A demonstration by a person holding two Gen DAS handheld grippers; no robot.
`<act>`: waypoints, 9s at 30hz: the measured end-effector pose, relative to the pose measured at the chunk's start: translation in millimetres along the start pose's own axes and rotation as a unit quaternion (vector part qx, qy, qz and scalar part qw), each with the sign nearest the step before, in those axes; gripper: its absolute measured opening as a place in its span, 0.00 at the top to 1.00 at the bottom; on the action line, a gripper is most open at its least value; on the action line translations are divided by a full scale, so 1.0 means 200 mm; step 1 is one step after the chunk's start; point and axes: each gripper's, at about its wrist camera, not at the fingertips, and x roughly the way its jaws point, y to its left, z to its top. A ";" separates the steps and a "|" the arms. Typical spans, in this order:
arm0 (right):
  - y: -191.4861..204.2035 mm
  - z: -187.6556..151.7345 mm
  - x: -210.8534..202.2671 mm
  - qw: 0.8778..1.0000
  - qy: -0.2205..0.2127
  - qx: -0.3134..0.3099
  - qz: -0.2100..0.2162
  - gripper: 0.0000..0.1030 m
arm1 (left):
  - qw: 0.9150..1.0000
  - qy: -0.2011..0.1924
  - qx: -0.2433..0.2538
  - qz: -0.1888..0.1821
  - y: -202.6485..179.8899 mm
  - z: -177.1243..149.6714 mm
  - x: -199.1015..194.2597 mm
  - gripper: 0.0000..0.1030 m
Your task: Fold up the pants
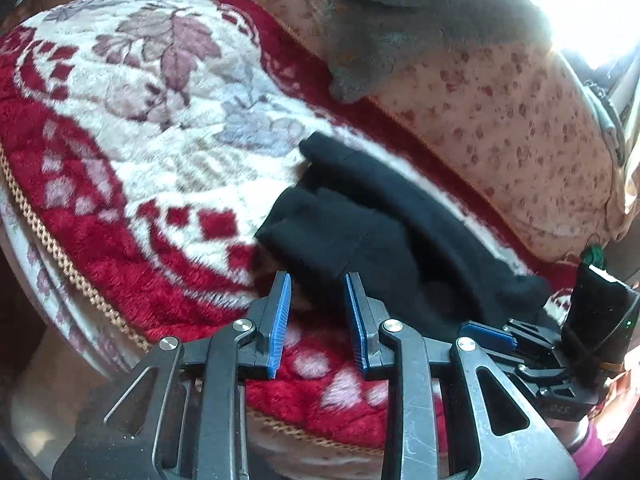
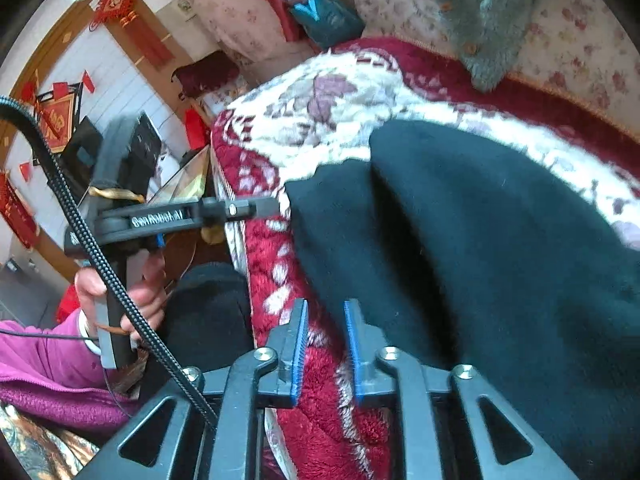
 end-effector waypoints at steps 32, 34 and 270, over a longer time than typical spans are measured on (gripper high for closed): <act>-0.29 -0.43 -0.70 0.982 -0.089 0.158 -0.051 0.60 | 0.987 0.042 -0.126 -0.090 -0.15 0.37 0.54 0.55; -0.35 -0.52 -0.76 0.974 -0.104 0.193 -0.057 0.61 | 0.989 0.036 -0.114 -0.086 -0.17 0.37 0.54 0.76; -0.62 -0.03 -0.64 0.963 -0.109 0.238 -0.068 0.73 | 0.991 -0.003 0.098 0.087 -0.67 -0.11 0.37 0.59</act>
